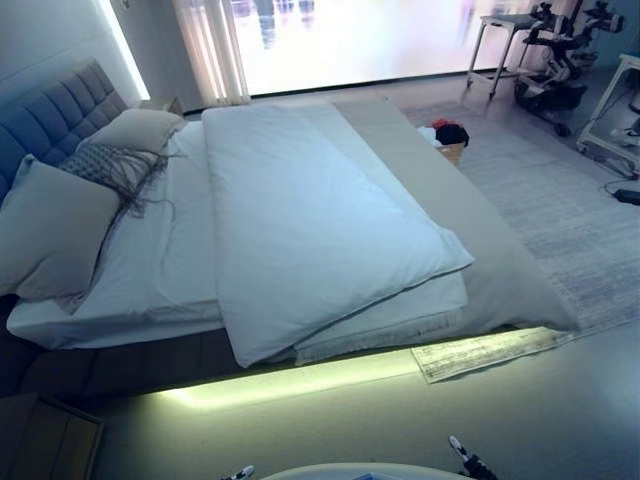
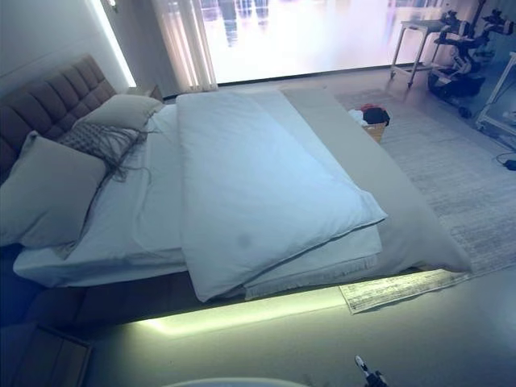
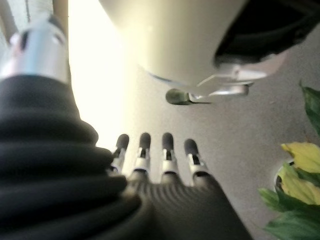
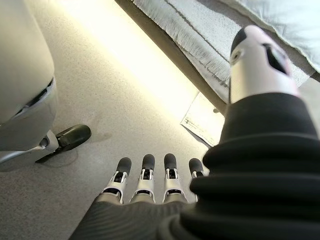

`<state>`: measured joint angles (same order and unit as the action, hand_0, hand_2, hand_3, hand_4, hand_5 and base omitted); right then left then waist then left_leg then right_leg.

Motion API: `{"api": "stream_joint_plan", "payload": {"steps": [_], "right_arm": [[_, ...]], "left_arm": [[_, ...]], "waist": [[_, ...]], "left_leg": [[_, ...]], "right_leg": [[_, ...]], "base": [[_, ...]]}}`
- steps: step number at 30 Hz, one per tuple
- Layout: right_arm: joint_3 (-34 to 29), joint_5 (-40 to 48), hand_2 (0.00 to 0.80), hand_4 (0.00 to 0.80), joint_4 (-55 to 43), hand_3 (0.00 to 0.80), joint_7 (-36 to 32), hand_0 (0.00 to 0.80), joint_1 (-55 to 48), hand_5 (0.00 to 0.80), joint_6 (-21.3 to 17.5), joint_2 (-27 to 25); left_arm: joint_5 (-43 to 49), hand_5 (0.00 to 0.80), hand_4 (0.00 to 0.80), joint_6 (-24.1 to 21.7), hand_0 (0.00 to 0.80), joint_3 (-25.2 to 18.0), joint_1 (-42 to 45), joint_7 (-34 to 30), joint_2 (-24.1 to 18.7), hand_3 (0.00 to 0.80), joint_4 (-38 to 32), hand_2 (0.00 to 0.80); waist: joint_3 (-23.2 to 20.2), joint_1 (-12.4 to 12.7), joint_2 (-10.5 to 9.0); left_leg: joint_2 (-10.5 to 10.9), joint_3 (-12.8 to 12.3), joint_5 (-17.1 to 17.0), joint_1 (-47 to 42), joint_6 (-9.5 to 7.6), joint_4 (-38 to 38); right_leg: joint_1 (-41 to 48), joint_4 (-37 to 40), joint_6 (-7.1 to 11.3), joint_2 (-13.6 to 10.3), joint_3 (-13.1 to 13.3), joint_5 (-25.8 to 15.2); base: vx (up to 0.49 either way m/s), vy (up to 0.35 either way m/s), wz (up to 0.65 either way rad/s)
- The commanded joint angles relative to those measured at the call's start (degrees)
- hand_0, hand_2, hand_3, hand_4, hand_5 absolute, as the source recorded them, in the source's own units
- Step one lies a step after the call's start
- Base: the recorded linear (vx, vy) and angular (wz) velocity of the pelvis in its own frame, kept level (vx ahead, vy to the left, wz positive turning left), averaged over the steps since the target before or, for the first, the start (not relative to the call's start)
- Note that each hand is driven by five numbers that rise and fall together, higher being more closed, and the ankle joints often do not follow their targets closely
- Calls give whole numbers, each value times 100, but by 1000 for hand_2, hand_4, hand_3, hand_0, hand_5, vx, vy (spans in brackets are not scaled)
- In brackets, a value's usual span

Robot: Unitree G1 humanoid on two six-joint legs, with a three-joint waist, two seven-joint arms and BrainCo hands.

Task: Make the bed neatly

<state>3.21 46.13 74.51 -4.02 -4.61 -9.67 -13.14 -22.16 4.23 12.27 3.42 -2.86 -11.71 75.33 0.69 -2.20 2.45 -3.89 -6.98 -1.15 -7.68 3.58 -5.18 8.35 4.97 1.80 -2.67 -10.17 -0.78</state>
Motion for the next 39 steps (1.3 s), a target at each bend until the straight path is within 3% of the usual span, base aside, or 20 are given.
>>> {"api": "stream_joint_plan", "payload": {"steps": [1,7,9,11,13,15,17,20,22,23,24,25,29,34,39], "right_arm": [[177,-109,0,0,234,0,-52,0,658,0,160,75],[331,-592,0,0,411,0,2,0,677,0,646,132],[358,-592,0,0,463,0,11,0,669,0,735,180],[366,-775,0,0,523,0,-17,0,676,0,866,206],[410,-939,0,0,511,0,-98,0,669,0,1072,195],[495,-1223,0,0,445,0,-117,0,638,0,1244,105],[525,-1276,0,0,448,0,-179,0,634,0,1252,-7],[442,-1116,0,0,483,0,-207,0,640,0,1056,-157],[352,-950,0,0,440,0,-199,0,615,0,957,-221],[309,-895,0,0,424,0,-203,0,607,0,889,-238],[228,-894,0,0,436,0,-242,0,588,0,840,-241],[178,-908,0,0,466,0,-247,0,577,0,826,-236],[102,-1351,0,0,578,0,-425,0,457,0,799,-138],[318,-1393,0,0,490,0,-553,0,512,0,896,71],[383,-1279,0,0,354,0,-575,0,579,0,952,163]], "left_arm": [[-77,0,0,-34,0,26,-552,57,-40,0,340,0],[25,0,0,23,0,62,-505,-7,14,0,394,0],[-704,0,0,-66,0,-28,-509,68,86,0,440,0],[-982,0,0,-111,0,-313,-489,169,121,0,420,0],[-944,0,0,-217,0,-416,-506,197,137,0,414,0],[-1073,0,0,-273,0,-485,-547,203,134,0,391,0],[-1181,0,0,-237,0,-572,-537,197,130,0,391,0],[-1405,0,0,-217,0,-576,-333,178,86,0,397,0],[-1413,0,0,-234,0,-640,-233,189,68,0,448,0],[-1349,0,0,-252,0,-710,-212,184,74,0,480,0],[-1274,0,0,-262,0,-844,-193,149,56,0,521,0],[-1285,0,0,-289,0,-864,-198,120,37,0,547,0],[-1276,0,0,-370,0,-888,-236,75,-54,0,522,0],[-956,0,0,-238,0,-660,-508,99,-189,0,439,0],[-849,0,0,-179,0,-561,-578,142,-160,0,424,0]], "waist": [[92,68,-244],[83,62,-272],[122,74,-294],[187,69,-412],[303,104,-540],[585,204,-522],[761,270,-397],[818,467,-172],[826,586,-200],[827,608,-202],[774,554,-235],[727,533,-232],[475,557,-265],[225,639,-384],[164,679,-466]], "left_leg": [[34,-85,304,-118,-153,18],[-24,-92,252,-161,-156,18],[-36,-62,269,-179,-159,95],[-129,-158,369,43,-116,831],[-215,-217,168,693,-65,2058],[-247,-90,-498,1624,113,3093],[-208,-67,-774,1867,242,2713],[-272,-60,-1254,1876,281,349],[-215,151,-1323,2013,284,46],[-237,148,-1328,2026,290,79],[-298,-228,-937,1947,202,87],[-326,-360,-913,1879,193,135],[-299,-340,-727,1614,79,367],[-176,-234,-484,1471,-117,473],[-183,-247,-342,1683,-160,848]], "right_leg": [[-59,3,261,-114,261,1],[-44,-34,201,-37,315,40],[-23,-91,169,-15,327,79],[-95,-295,53,-42,379,153],[-155,-486,-97,-68,293,190],[-138,-699,-269,-1,249,271],[-19,-747,-222,55,295,352],[354,-572,-63,187,486,512],[594,-538,-28,179,620,682],[676,-528,-26,175,659,765],[723,-574,25,40,618,847],[777,-612,70,-29,587,913],[992,-714,212,-321,419,1066],[987,-790,404,-631,201,954],[942,-793,500,-778,235,893]], "base": [[40,-56,-4],[63,-70,-2],[72,-93,-1],[59,-126,-2],[14,-144,9],[30,-45,19],[182,142,5],[346,212,-4],[270,149,1],[245,210,-20],[249,232,-49],[292,256,-61],[334,194,-41],[228,119,-3],[94,46,0]]}}
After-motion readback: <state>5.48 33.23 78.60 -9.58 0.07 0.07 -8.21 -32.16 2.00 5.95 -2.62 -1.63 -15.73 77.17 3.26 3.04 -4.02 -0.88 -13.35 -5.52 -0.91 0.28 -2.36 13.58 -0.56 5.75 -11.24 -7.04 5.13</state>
